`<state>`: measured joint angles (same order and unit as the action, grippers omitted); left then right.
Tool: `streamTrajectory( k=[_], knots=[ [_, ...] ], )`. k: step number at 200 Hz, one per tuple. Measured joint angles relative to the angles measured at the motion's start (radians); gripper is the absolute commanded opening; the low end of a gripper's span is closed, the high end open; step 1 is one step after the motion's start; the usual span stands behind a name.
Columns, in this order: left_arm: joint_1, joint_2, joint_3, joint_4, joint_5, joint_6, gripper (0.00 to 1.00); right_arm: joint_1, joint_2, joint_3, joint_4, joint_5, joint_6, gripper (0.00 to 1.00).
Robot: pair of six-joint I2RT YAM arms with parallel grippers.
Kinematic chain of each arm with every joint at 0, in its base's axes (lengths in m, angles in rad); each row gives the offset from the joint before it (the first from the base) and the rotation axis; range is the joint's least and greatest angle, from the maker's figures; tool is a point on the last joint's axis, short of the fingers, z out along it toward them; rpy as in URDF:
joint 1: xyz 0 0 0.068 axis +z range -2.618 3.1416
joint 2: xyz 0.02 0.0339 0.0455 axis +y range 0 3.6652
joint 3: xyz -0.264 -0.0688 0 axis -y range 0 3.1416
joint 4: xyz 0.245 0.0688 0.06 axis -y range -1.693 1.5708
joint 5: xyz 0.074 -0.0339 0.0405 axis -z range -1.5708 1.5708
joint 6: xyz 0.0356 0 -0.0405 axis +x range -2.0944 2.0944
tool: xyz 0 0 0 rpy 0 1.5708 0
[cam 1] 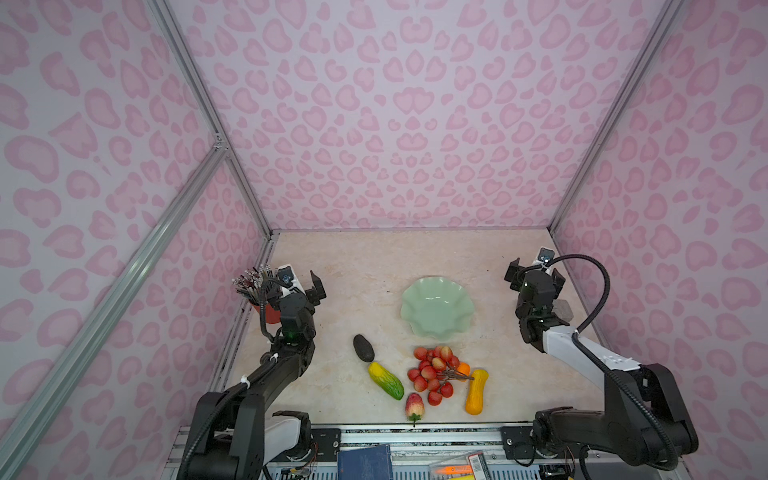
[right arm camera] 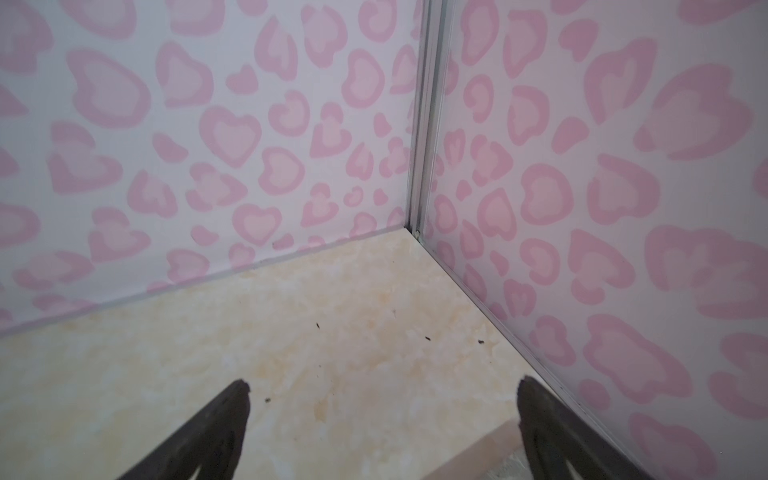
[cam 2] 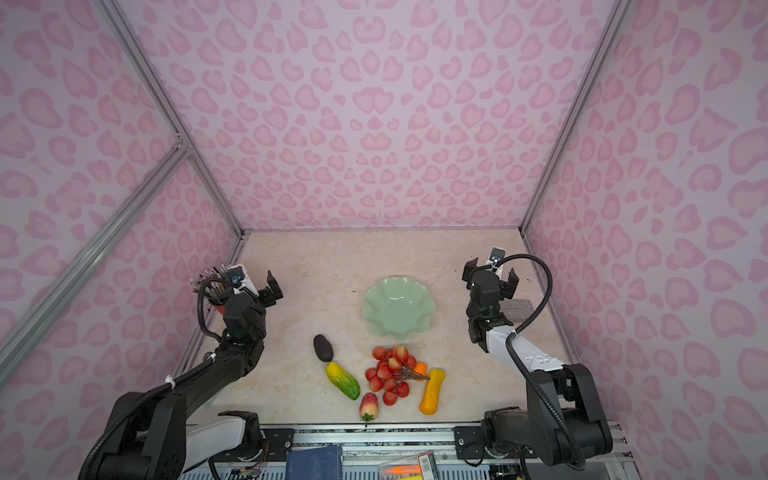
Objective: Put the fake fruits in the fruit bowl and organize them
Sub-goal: 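Move the right gripper toward the yellow papaya beside the lychees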
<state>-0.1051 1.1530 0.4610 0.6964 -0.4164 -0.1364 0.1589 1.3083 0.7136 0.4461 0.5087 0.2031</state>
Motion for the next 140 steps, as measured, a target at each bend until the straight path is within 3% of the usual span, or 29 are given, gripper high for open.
streamTrajectory(
  k=[19,37,56,94,140],
  knots=[
    [-0.001,-0.063,0.061,-0.1,0.047,-0.093,1.0,-0.044,-0.014,0.137,-0.213,-0.142,0.108,0.96],
    [-0.001,-0.098,0.076,-0.197,0.109,-0.186,0.98,-0.06,-0.048,0.142,-0.373,-0.288,0.174,0.93],
    [-0.001,-0.127,0.074,-0.29,0.175,-0.269,0.97,-0.011,-0.095,0.137,-0.57,-0.411,0.22,0.92],
    [-0.002,-0.15,0.061,-0.412,0.24,-0.374,0.96,0.24,-0.243,0.058,-0.904,-0.453,0.326,0.9],
    [-0.002,-0.147,0.079,-0.488,0.298,-0.408,0.96,0.531,-0.446,-0.063,-1.189,-0.451,0.574,0.83]
  ],
)
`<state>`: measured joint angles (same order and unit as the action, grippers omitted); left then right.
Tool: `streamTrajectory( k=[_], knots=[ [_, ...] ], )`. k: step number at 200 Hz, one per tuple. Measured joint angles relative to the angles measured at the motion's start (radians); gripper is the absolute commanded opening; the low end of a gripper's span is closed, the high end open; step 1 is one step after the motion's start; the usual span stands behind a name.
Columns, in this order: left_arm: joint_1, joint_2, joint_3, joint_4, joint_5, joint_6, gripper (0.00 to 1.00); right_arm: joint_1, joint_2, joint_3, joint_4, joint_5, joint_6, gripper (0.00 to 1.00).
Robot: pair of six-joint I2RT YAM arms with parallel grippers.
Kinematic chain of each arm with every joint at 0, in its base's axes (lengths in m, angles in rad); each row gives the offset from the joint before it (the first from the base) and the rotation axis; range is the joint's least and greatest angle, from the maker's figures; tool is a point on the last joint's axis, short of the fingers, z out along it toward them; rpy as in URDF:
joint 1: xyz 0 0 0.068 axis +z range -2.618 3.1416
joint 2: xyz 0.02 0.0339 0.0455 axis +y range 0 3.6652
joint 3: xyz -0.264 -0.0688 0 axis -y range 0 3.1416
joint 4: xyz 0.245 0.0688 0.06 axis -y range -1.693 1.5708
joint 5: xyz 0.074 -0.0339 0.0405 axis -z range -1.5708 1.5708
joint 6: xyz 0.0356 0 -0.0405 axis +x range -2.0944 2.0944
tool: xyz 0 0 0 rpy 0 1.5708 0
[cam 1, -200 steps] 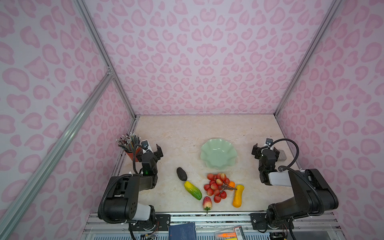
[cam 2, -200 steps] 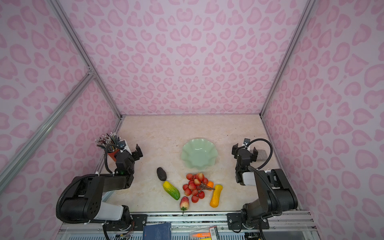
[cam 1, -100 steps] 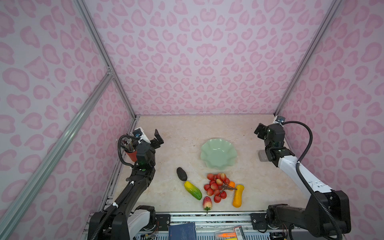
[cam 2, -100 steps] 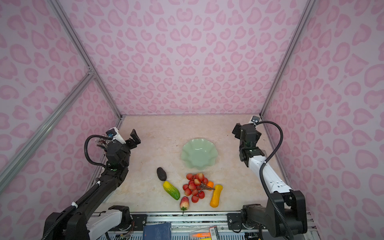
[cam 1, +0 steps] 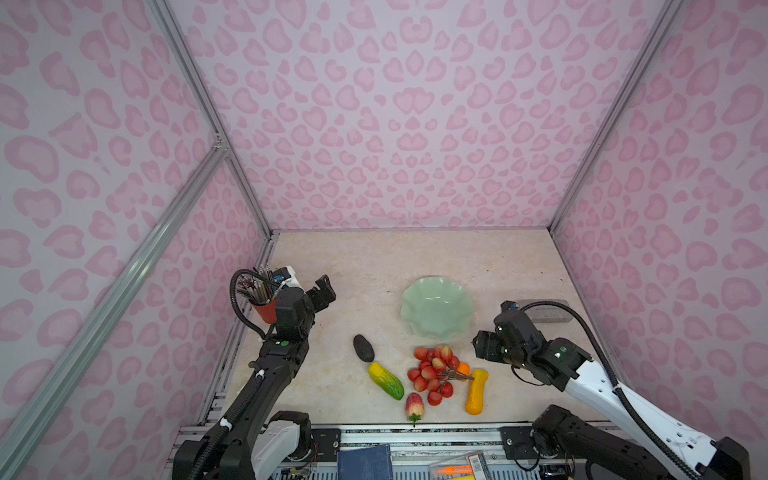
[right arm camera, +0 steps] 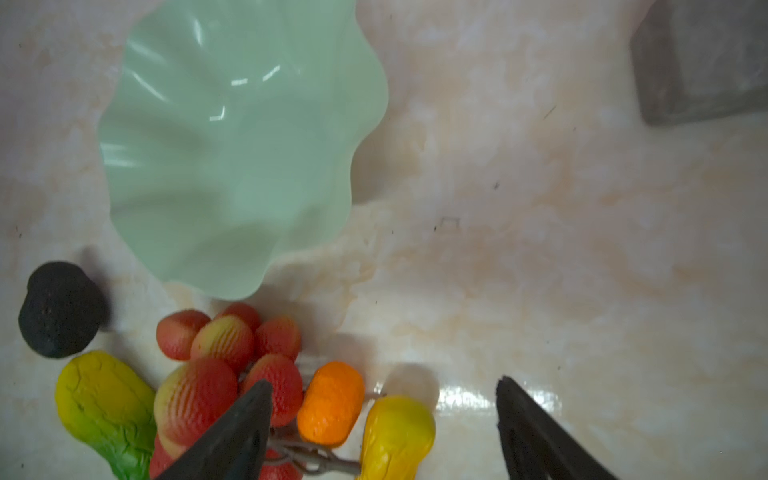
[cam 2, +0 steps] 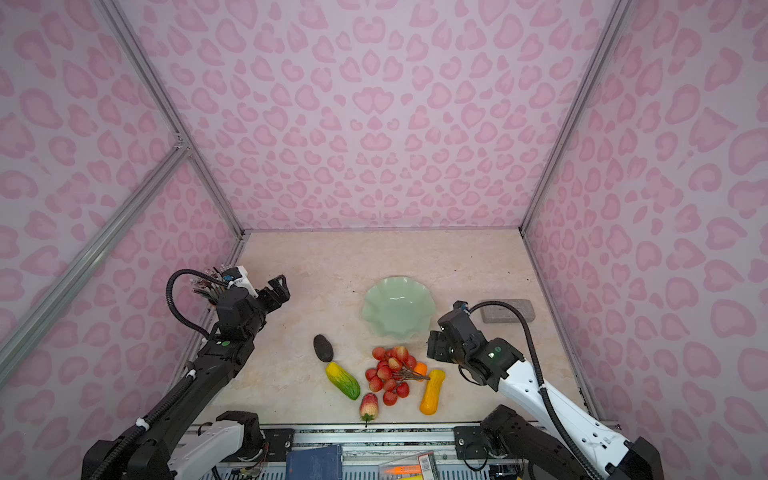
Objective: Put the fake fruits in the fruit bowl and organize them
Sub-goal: 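Move the right gripper toward the yellow papaya beside the lychees, then grasp the yellow papaya with the right gripper and lift it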
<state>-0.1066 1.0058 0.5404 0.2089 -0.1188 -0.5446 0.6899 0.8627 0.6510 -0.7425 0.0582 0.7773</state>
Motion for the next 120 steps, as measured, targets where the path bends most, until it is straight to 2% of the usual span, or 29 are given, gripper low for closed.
streamTrajectory(
  k=[44,98,120],
  knots=[
    [0.0,-0.02,0.0,-0.021,0.01,-0.019,0.96,0.212,-0.035,-0.085,-0.074,-0.028,0.182,0.81],
    [0.0,-0.061,-0.017,-0.052,0.005,-0.031,0.96,0.231,0.008,-0.192,0.032,-0.06,0.264,0.77],
    [0.0,-0.083,-0.024,-0.069,-0.004,-0.037,0.97,0.23,0.04,-0.201,0.073,-0.059,0.268,0.69]
  ],
)
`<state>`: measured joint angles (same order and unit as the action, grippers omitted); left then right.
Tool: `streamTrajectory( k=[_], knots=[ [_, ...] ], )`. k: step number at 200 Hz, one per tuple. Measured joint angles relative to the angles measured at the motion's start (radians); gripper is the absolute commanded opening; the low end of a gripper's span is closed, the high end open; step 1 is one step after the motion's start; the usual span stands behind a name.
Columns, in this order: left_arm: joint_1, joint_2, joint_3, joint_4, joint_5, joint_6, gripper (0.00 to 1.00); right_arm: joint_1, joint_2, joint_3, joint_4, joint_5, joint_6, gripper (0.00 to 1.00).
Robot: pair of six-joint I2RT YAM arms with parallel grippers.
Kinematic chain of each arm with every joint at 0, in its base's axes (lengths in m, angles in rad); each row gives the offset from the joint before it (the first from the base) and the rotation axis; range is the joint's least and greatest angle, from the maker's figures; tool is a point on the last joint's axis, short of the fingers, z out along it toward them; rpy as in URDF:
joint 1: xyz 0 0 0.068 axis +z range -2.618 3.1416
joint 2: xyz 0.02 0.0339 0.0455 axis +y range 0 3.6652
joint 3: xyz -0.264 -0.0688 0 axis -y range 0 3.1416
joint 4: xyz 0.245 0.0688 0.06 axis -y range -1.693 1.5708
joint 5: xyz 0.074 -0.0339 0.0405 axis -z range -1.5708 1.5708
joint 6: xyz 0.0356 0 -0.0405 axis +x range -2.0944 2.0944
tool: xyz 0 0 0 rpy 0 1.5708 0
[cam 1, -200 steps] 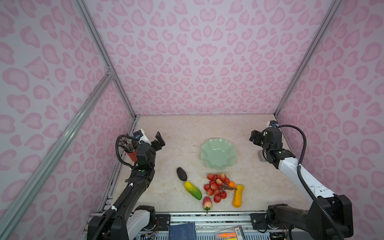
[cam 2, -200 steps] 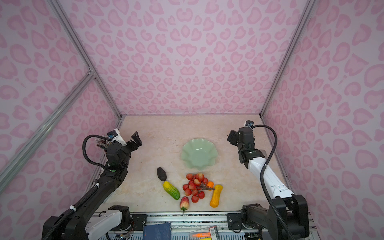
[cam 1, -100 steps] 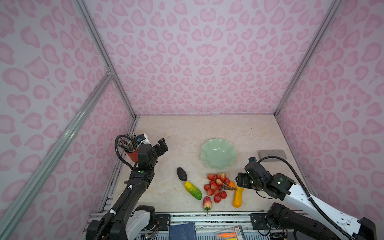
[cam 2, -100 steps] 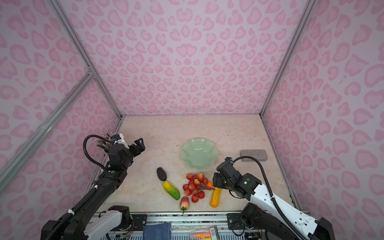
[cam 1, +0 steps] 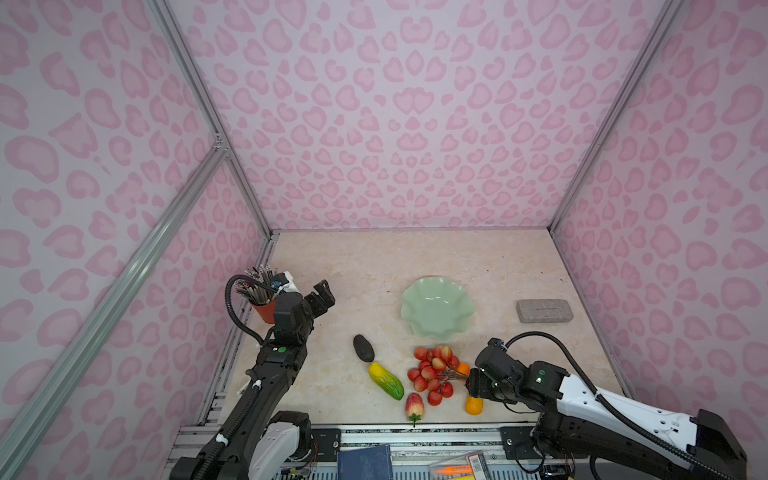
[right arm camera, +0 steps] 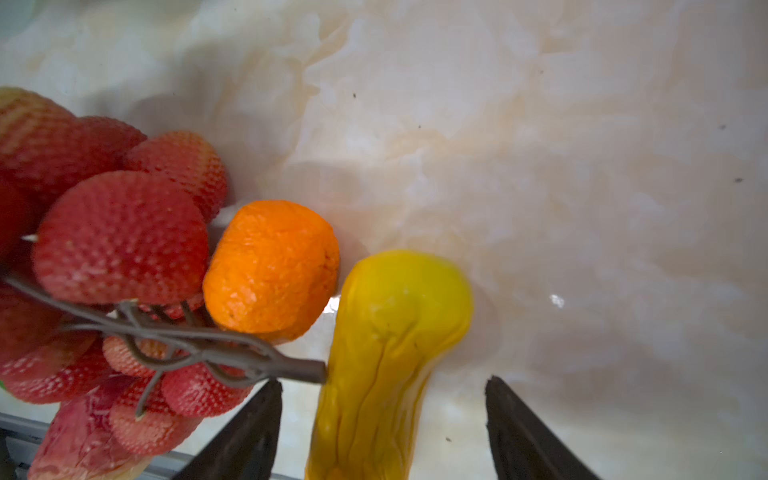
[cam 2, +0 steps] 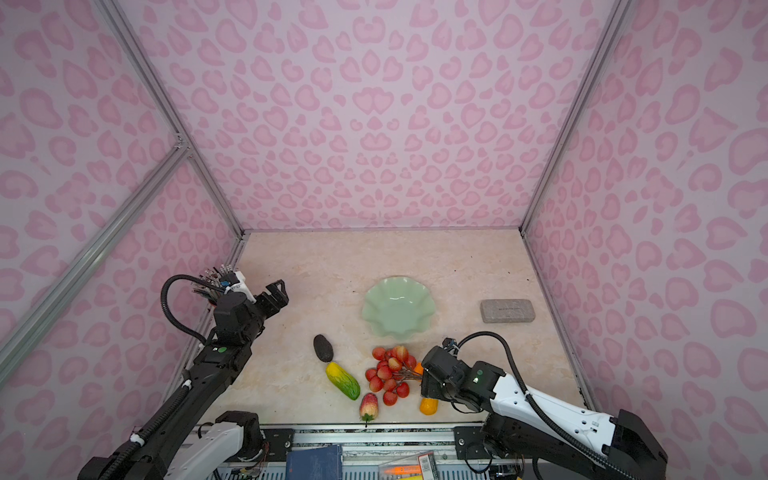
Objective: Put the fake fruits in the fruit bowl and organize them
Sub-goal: 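Grasp the yellow papaya with the right gripper and lift it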
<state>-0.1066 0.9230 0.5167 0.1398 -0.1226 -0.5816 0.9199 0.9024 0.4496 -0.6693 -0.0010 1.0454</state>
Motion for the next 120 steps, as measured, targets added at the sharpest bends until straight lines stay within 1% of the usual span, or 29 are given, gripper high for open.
streamTrajectory(
  k=[39,61,86,120],
  knots=[
    [0.0,-0.03,-0.006,-0.018,-0.014,-0.003,0.97,-0.004,0.021,-0.023,0.035,0.008,0.003,0.52],
    [0.0,-0.038,-0.016,-0.018,-0.019,-0.013,0.97,-0.004,-0.017,-0.036,0.037,0.037,0.009,0.46],
    [0.0,-0.041,-0.031,-0.034,-0.046,-0.027,0.98,-0.02,-0.08,-0.057,0.019,0.076,0.017,0.33],
    [0.0,-0.045,-0.045,-0.037,-0.068,-0.047,0.98,-0.026,-0.185,-0.009,-0.077,0.176,0.016,0.31]
  ],
)
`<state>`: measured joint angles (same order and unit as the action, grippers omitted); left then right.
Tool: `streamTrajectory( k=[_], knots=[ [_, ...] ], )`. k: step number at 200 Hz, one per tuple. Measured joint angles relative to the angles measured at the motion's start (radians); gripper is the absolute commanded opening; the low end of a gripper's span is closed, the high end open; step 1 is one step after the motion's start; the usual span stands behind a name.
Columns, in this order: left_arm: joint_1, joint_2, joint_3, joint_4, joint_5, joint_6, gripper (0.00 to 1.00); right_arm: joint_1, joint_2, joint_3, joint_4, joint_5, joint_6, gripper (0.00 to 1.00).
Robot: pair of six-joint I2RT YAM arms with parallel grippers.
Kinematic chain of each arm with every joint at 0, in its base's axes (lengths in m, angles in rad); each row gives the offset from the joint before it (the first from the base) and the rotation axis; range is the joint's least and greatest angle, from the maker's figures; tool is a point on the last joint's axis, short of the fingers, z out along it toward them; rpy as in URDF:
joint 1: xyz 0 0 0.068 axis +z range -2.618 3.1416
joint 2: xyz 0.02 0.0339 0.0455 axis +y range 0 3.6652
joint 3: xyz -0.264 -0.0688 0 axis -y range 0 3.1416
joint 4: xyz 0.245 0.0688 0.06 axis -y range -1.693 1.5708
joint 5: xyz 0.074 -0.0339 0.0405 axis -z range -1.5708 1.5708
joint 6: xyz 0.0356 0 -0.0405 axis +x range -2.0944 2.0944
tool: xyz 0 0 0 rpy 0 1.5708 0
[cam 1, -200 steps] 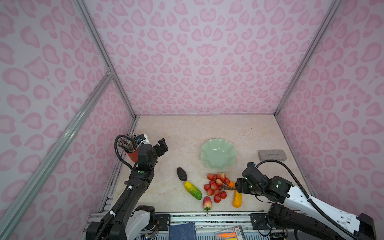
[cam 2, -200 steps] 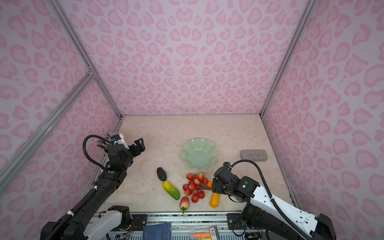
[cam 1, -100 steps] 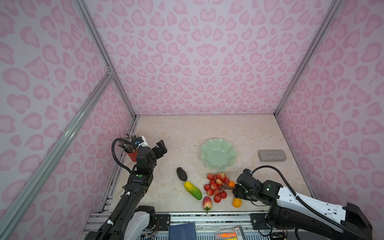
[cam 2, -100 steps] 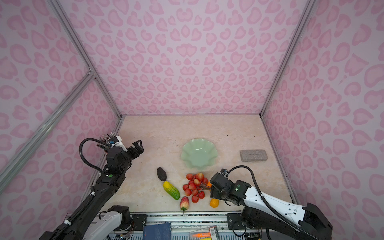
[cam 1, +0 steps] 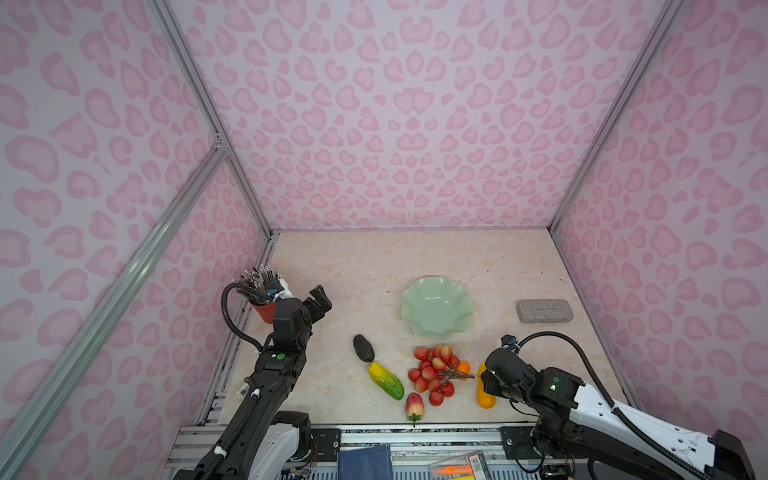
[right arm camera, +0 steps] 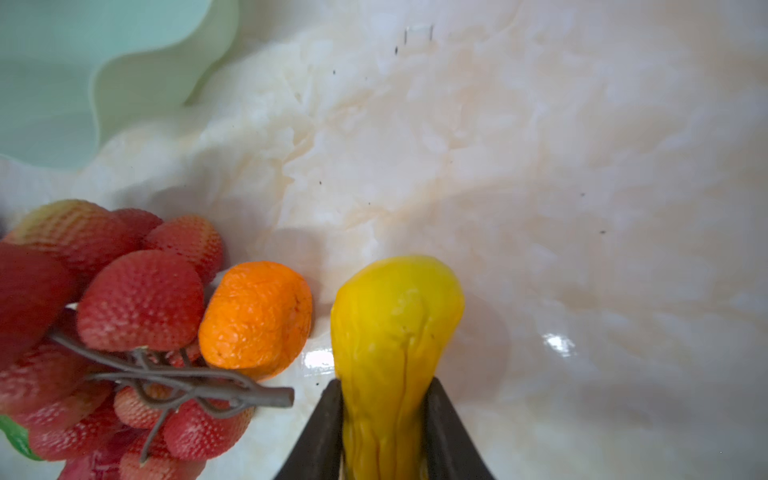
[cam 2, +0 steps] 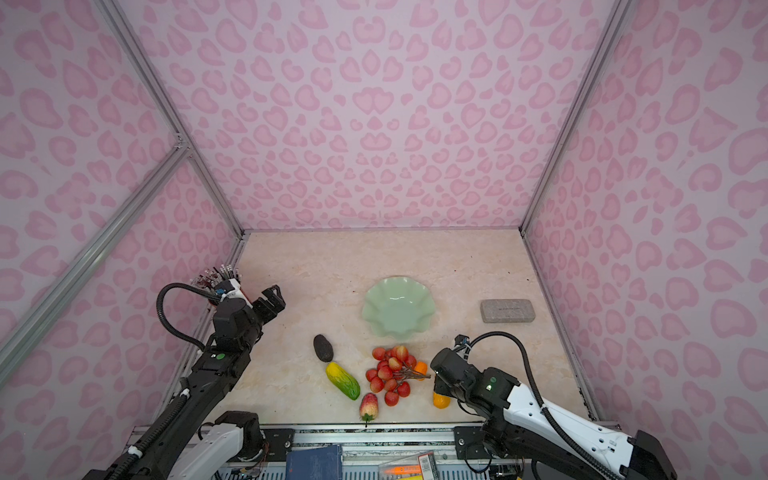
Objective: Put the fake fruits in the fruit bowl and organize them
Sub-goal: 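Grasp the yellow papaya with the right gripper and lift it, then place the yellow papaya in the green bowl while the left arm reaches for the avocado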
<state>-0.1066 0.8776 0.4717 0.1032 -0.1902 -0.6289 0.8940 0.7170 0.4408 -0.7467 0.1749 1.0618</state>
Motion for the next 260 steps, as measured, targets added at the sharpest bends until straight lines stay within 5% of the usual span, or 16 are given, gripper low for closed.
streamTrajectory(
  k=[30,78,155,223,260],
  knots=[
    [0.0,0.003,-0.006,0.0,-0.008,-0.019,0.98,-0.033,-0.015,0.132,-0.068,0.128,-0.081,0.31],
    [0.0,0.005,-0.016,-0.002,0.02,-0.053,0.97,-0.088,0.19,0.318,0.02,0.213,-0.299,0.31],
    [-0.012,-0.069,-0.113,-0.056,0.194,-0.16,0.95,-0.142,0.637,0.55,0.412,0.175,-0.524,0.33],
    [-0.137,-0.019,-0.151,-0.072,0.282,-0.242,0.94,-0.198,0.968,0.657,0.498,0.052,-0.573,0.35],
    [-0.229,0.095,-0.114,-0.073,0.288,-0.254,0.94,-0.22,1.07,0.676,0.52,0.013,-0.583,0.51]
  ],
)
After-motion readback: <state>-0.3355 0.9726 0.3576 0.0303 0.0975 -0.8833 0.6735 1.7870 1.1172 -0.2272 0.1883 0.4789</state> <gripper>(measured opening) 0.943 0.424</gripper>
